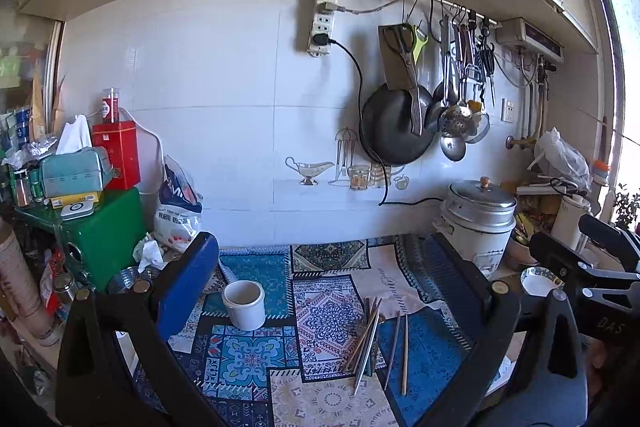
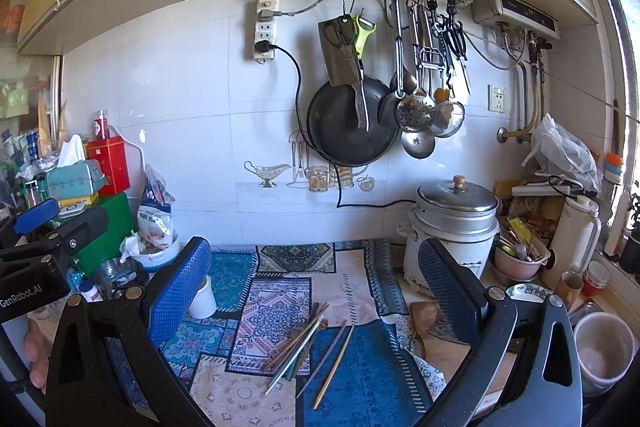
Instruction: Organize utensils
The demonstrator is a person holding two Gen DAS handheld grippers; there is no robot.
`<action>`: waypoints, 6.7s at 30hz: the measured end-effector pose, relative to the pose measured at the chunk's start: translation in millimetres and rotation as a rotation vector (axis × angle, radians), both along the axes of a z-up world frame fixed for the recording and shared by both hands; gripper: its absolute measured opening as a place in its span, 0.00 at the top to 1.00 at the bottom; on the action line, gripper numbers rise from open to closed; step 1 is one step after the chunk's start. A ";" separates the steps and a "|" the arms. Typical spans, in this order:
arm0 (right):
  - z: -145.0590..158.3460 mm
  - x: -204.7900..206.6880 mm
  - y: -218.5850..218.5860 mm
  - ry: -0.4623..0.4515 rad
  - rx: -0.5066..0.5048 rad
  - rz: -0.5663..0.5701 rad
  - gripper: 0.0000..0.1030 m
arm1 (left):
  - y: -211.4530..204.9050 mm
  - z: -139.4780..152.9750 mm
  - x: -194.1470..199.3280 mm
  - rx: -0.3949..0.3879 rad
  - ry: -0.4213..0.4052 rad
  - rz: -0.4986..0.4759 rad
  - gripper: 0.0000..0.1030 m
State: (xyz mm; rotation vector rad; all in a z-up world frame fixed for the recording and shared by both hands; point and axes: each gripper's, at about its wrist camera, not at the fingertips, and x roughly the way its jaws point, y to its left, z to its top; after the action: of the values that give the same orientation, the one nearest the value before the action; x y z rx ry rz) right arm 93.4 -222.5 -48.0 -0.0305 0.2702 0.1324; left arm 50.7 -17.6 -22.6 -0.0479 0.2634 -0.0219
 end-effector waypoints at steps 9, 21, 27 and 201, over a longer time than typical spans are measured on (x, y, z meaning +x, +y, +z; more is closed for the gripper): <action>-51.4 42.0 -12.6 0.173 -0.132 -0.103 0.00 | -2.8 -65.3 73.8 0.035 0.256 -0.058 0.00; -150.4 126.1 -28.7 0.572 -0.150 -0.110 0.02 | -26.1 -187.9 172.7 0.091 0.627 -0.168 0.00; -196.2 169.2 -38.1 0.758 -0.049 -0.071 0.07 | -47.8 -233.7 218.2 0.175 0.751 -0.197 0.01; -286.3 300.0 33.9 1.145 0.181 -0.057 0.85 | 176.0 -123.2 266.8 -0.190 0.517 0.004 0.96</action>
State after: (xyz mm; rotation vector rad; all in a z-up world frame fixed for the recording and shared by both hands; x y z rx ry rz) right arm 393.4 -188.5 -334.3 0.2424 1.3998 0.1056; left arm 317.5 158.4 -145.8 -0.2444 0.7776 -0.0307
